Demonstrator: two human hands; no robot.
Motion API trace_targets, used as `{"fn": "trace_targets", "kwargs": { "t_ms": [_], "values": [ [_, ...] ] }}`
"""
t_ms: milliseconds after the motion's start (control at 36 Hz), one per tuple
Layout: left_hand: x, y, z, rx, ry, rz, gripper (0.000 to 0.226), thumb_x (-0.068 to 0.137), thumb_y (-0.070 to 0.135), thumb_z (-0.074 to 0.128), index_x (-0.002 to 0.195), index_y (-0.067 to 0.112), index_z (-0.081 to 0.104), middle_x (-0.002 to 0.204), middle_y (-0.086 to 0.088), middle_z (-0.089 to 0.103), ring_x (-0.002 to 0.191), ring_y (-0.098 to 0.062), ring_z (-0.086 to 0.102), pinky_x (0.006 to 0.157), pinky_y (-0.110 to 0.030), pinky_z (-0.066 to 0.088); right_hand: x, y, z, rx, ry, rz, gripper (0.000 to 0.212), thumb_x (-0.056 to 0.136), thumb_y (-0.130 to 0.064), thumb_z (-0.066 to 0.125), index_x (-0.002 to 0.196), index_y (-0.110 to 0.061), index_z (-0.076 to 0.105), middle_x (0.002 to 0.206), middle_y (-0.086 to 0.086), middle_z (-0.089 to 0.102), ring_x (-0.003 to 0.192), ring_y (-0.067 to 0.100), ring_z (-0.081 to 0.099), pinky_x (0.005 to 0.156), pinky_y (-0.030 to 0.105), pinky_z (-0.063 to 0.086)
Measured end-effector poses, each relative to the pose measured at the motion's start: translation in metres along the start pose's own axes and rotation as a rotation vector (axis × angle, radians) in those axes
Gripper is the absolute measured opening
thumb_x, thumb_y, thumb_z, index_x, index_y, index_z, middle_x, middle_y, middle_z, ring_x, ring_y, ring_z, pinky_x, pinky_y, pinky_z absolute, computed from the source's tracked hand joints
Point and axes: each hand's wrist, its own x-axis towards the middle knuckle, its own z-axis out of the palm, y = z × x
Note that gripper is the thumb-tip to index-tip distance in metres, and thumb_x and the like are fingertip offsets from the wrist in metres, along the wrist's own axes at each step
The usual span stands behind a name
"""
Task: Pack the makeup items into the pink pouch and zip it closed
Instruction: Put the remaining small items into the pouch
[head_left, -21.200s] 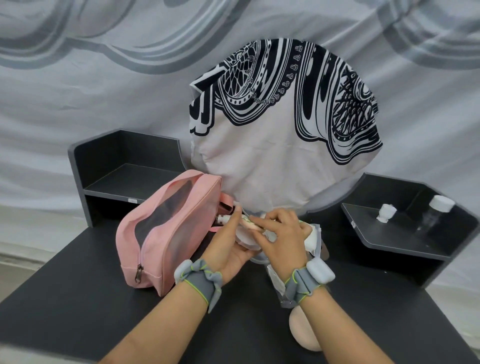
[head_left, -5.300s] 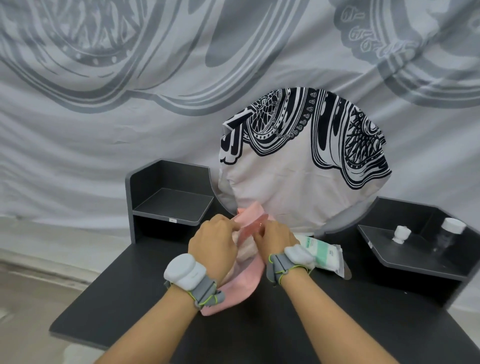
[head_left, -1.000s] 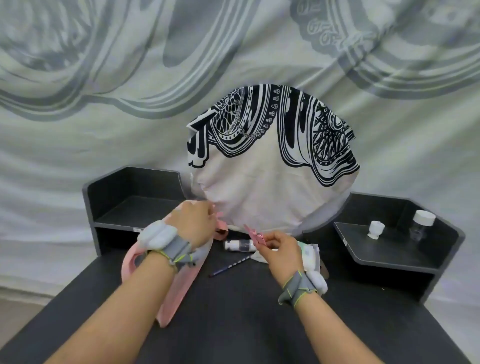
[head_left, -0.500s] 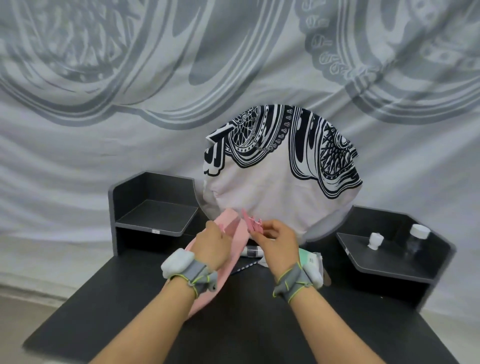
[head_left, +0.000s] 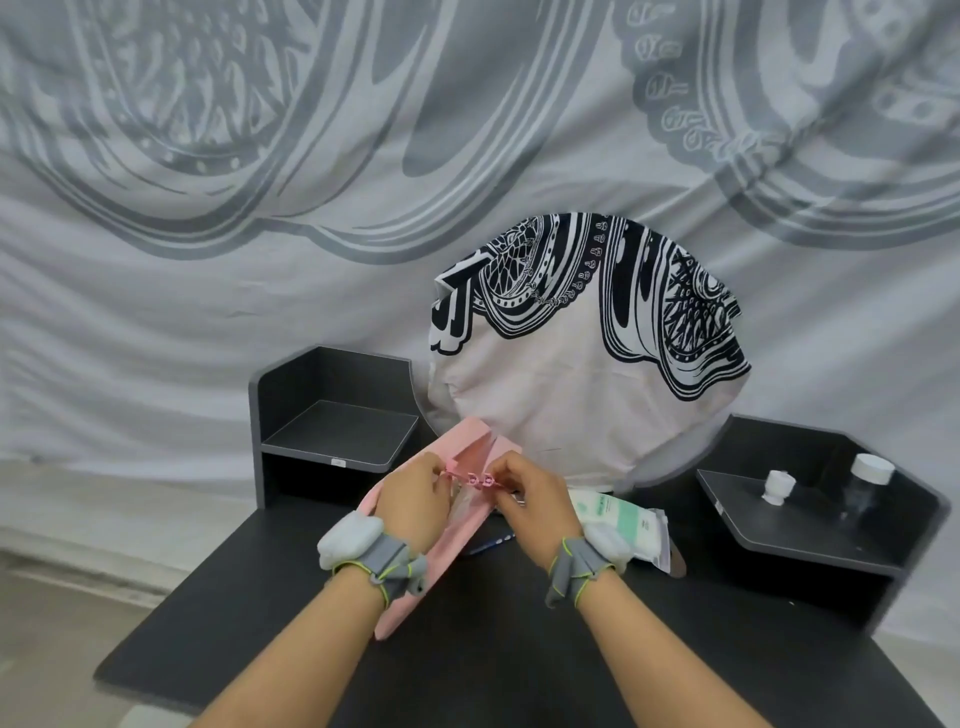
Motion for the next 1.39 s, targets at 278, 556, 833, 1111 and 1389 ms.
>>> {"fn": "trace_targets", "kwargs": {
  "t_ms": [278, 556, 833, 1111, 1389],
  "values": [
    [-0.003, -0.017, 0.003, 0.025, 0.042, 0.042, 0.028, 0.09, 0.023, 0.056, 0.118, 0.024, 0.061, 0.106, 0.002, 0.07, 0.1, -0.018, 0.063, 0.085, -0.026, 0.044, 0.001, 0.005, 0.001, -0.126, -0.016, 0.003, 0.015, 0.082, -0.002, 0.059, 0.086, -0.016, 0.061, 0.08, -0.009, 0.065, 0.082, 0.013, 0.064, 0.074, 0.02, 0.047],
    [-0.001, -0.014, -0.008, 0.521, 0.306, 0.403, 0.025, 0.064, 0.014, 0.08, 0.083, 0.027, 0.072, 0.089, 0.007, 0.067, 0.074, -0.022, 0.065, 0.053, -0.031, 0.05, -0.001, 0.009, 0.006, -0.072, 0.036, 0.078, 0.037, 0.079, -0.004, 0.065, 0.068, -0.036, 0.051, 0.075, -0.006, 0.065, 0.071, 0.006, 0.061, 0.063, 0.002, 0.041],
    [0.023, -0.026, -0.018, 0.372, -0.048, 0.135, 0.025, 0.09, 0.03, 0.045, 0.11, 0.035, 0.061, 0.111, -0.004, 0.064, 0.1, -0.032, 0.063, 0.079, -0.039, 0.054, -0.002, 0.015, 0.008, -0.119, -0.007, 0.046, 0.025, 0.082, -0.004, 0.062, 0.078, -0.028, 0.055, 0.074, -0.011, 0.064, 0.075, 0.008, 0.063, 0.067, 0.004, 0.043],
    [0.021, -0.019, -0.012, 0.379, 0.002, 0.126, 0.032, 0.091, 0.02, 0.043, 0.109, 0.036, 0.063, 0.11, -0.004, 0.064, 0.099, -0.032, 0.064, 0.073, -0.036, 0.051, 0.003, 0.012, 0.013, -0.571, -0.085, -0.139, 0.017, 0.085, -0.016, 0.05, 0.097, -0.023, 0.06, 0.098, 0.001, 0.069, 0.099, 0.027, 0.058, 0.081, 0.033, 0.032],
    [0.021, -0.02, -0.011, 0.319, -0.016, 0.11, 0.032, 0.088, 0.016, 0.041, 0.103, 0.03, 0.066, 0.105, -0.006, 0.066, 0.096, -0.034, 0.064, 0.068, -0.035, 0.047, 0.006, 0.008, 0.02, -0.441, -0.035, -0.106, 0.018, 0.08, -0.019, 0.059, 0.088, -0.031, 0.069, 0.097, -0.014, 0.072, 0.101, 0.011, 0.061, 0.086, 0.028, 0.029]
  ]
}}
